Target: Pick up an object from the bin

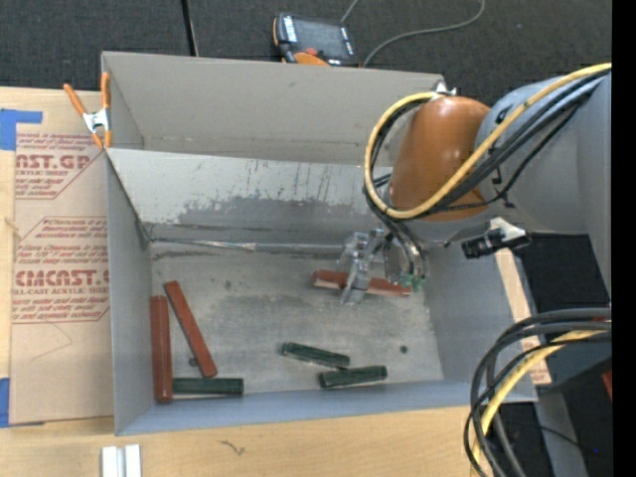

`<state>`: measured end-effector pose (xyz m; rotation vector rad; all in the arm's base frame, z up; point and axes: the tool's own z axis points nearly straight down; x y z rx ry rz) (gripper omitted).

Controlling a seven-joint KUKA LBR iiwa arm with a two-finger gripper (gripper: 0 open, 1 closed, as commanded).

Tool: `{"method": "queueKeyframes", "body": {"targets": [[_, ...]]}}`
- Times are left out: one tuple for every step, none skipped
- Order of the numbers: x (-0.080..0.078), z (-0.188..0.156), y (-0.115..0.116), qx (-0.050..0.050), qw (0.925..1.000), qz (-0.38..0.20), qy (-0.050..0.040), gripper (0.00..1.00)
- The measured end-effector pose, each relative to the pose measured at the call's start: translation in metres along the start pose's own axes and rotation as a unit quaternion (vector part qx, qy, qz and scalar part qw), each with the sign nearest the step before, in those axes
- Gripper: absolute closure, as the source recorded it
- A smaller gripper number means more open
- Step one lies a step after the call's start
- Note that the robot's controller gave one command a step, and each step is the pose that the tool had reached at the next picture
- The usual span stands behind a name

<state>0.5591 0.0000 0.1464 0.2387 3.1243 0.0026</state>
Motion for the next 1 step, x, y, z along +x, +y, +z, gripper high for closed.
{"method": "queueKeyframes", "body": {"targets": [[-0.0015,-0.0398,0.0010,0.000,1.0000,0.000,0.0009,1.00]]}}
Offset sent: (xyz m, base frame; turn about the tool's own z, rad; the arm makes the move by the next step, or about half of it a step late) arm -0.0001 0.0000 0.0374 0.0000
